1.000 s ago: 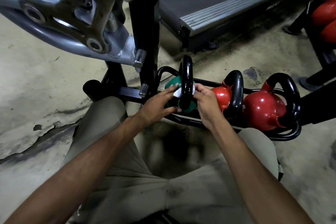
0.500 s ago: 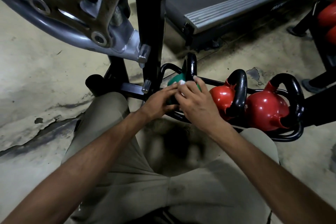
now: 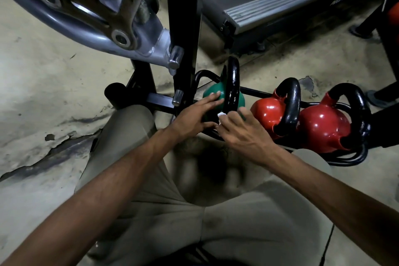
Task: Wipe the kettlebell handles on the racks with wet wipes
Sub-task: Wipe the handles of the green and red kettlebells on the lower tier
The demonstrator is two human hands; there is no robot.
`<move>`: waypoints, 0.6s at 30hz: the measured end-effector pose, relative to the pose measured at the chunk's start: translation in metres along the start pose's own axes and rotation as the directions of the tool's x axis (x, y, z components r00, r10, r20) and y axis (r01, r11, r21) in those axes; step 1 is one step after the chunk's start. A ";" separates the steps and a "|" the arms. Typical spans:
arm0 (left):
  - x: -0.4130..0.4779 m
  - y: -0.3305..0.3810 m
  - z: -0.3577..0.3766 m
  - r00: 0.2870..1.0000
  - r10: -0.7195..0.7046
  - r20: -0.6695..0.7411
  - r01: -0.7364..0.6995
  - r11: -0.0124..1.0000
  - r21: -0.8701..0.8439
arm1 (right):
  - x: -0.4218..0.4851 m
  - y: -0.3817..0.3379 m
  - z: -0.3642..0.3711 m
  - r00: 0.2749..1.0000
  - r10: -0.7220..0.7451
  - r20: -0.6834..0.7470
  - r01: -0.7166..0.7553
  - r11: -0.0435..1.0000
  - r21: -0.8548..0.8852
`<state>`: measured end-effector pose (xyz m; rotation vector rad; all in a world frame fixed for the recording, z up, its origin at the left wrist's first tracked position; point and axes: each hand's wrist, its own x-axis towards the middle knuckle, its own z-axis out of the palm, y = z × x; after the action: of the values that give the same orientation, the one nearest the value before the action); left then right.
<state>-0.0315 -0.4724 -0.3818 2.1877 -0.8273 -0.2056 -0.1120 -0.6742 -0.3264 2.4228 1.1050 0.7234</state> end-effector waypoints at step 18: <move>0.000 0.004 0.001 0.997 -0.079 0.000 0.079 0.997 -0.003 | -0.020 -0.014 0.027 0.516 0.762 0.391 -0.683 0.091 0.725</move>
<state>-0.0337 -0.4749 -0.3799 2.2194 -0.7402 -0.2463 -0.1153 -0.6840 -0.3616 3.9244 -0.0217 0.5967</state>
